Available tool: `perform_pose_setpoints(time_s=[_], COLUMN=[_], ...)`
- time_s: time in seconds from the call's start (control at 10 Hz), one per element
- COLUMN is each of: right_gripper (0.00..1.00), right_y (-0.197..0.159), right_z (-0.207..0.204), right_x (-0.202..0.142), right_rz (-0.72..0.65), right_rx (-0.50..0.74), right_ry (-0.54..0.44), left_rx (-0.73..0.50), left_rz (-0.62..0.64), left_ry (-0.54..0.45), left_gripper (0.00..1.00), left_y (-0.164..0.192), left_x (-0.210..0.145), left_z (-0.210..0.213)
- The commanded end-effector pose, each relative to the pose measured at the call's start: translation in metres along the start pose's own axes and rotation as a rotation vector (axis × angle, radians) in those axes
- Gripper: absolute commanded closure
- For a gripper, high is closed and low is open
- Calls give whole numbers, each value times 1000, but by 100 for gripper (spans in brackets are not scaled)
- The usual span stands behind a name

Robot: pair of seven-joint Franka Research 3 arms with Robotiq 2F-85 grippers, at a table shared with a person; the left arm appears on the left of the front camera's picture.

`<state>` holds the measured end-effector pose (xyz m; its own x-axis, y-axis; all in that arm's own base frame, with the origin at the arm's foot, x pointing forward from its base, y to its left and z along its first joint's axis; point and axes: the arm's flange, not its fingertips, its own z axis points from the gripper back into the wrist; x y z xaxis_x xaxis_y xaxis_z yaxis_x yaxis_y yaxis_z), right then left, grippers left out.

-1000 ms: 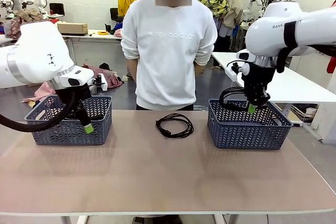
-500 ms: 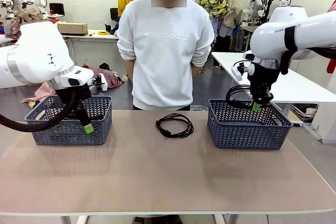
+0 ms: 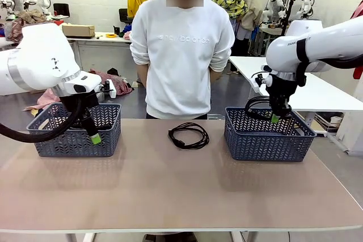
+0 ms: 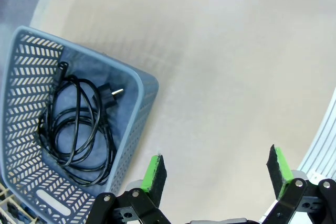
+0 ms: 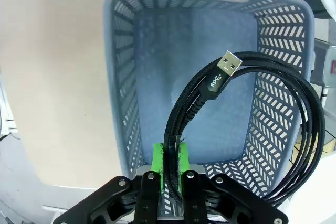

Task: Organize the cables according to human instructions.
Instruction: Pick up a bundle of cables and place it in the basket indicated by the human.

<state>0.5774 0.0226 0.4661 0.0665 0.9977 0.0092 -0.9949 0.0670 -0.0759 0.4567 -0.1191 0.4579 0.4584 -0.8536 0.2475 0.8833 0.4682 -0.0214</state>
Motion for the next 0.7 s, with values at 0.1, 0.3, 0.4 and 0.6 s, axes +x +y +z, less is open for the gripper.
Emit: perform_pose_setpoints(time_s=[0.1, 0.3, 0.4, 0.6], right_gripper=[87, 87, 87, 83], right_y=[-15, -19, -21, -22], right_z=[-7, -16, -19, -24], right_x=[0, 1, 1, 1], right_rz=[6, -6, -5, -7], right_rx=[-10, -1, 0, 16], right_ry=[5, 5, 9, 7], left_rx=[-3, -3, -3, -3], left_rz=[-1, -1, -1, -1], left_ry=[7, 7, 7, 7], left_gripper=[0, 0, 0, 0], left_y=[1, 1, 1, 1], left_x=[-3, -3, -3, -3], left_z=[2, 2, 2, 2])
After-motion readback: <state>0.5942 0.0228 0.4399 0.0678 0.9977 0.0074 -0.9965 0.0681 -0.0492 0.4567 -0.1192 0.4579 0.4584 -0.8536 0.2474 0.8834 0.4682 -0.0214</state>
